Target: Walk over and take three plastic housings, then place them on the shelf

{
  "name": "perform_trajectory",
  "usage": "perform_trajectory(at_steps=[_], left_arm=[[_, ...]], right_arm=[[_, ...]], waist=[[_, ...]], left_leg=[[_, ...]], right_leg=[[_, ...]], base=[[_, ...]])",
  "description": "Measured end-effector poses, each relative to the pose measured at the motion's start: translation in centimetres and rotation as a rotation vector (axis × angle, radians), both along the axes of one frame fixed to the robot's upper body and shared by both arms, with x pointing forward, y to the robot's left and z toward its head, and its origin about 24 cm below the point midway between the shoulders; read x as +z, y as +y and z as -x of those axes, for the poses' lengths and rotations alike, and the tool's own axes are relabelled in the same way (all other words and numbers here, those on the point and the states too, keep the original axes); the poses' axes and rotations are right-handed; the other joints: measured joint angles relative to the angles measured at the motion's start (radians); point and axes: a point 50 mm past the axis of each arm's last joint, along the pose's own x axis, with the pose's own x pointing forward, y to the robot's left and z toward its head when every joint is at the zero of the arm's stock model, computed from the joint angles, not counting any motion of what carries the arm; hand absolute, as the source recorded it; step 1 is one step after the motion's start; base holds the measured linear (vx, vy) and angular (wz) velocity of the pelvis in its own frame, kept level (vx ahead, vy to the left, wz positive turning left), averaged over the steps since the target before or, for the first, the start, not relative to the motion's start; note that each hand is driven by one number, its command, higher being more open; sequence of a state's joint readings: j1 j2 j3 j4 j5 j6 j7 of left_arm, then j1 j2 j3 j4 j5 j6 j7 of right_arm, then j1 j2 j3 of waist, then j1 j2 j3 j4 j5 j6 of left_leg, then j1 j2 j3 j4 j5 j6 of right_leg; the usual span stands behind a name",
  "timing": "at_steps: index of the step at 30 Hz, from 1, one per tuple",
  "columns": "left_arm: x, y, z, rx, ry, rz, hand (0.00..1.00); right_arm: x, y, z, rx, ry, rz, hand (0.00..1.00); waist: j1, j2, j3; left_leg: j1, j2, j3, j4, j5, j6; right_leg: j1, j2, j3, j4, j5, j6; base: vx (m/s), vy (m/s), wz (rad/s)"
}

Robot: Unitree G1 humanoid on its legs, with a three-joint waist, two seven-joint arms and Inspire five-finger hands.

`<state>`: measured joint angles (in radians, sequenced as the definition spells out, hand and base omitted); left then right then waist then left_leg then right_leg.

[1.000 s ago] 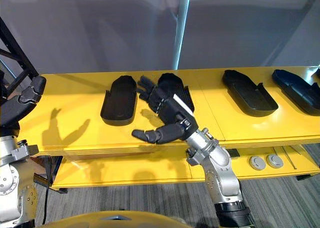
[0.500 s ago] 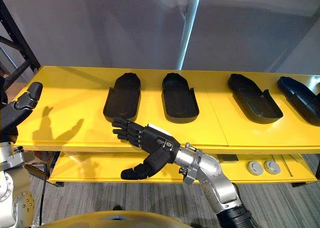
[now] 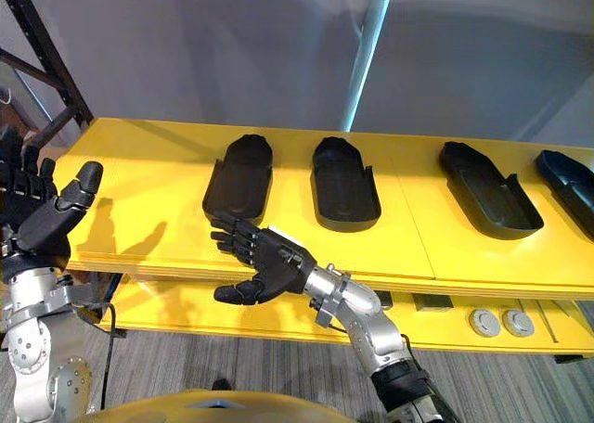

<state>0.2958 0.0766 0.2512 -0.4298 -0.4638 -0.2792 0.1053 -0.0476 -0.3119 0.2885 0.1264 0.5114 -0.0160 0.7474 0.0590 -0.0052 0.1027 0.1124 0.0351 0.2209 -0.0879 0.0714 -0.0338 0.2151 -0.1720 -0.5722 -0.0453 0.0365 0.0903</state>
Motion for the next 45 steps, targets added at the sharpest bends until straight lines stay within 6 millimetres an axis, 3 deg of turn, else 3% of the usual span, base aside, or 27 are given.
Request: perform_trajectory(at_steps=[7,27,37,41,45], left_arm=[[-0.4,-0.3,0.1,-0.029,0.023,-0.001,1.0],[-0.8,-1.2,-0.1,-0.067,0.043,0.019,1.0],[-0.9,-1.3,-0.1,-0.078,0.039,0.024,1.0],[-0.9,-1.3,-0.1,-0.087,0.038,0.015,1.0],[-0.8,-0.9,0.1,-0.087,0.031,-0.004,1.0]], right_arm=[[-0.1,-0.2,-1.1,-0.124,-0.021,0.054,1.0],[0.5,0.9,-2.9,-0.295,-0.105,0.141,1.0],[1.5,1.4,-3.1,-0.196,-0.136,0.088,1.0],[4.6,1.7,-2.6,-0.08,-0.225,-0.07,1.0],[10.2,0.7,-1.7,-0.022,-0.421,-0.297,1.0]], waist=[[0.018,0.002,0.002],[0.019,-0.008,0.016],[0.019,0.0,0.023],[0.018,0.0,0.024],[0.017,-0.001,0.024]], left_leg=[[0.0,0.0,-0.008,0.0,0.002,-0.001],[-0.001,0.0,-0.011,0.0,0.003,0.0],[-0.002,0.001,-0.011,0.0,0.003,0.0],[-0.002,0.001,-0.01,0.0,0.003,-0.001],[0.0,0.003,0.0,0.0,0.0,-0.002]], right_leg=[[0.002,0.0,-0.009,0.006,-0.005,0.0],[0.003,-0.001,-0.012,0.008,-0.006,0.0],[0.003,0.0,-0.013,0.008,-0.007,0.0],[0.002,0.0,-0.012,0.007,-0.007,0.0],[0.001,0.001,-0.002,0.007,-0.007,0.0]], base=[[0.01,0.008,0.03],[0.0,0.0,0.0],[0.0,0.0,0.0],[0.0,0.0,0.0],[0.0,0.0,-0.07]])
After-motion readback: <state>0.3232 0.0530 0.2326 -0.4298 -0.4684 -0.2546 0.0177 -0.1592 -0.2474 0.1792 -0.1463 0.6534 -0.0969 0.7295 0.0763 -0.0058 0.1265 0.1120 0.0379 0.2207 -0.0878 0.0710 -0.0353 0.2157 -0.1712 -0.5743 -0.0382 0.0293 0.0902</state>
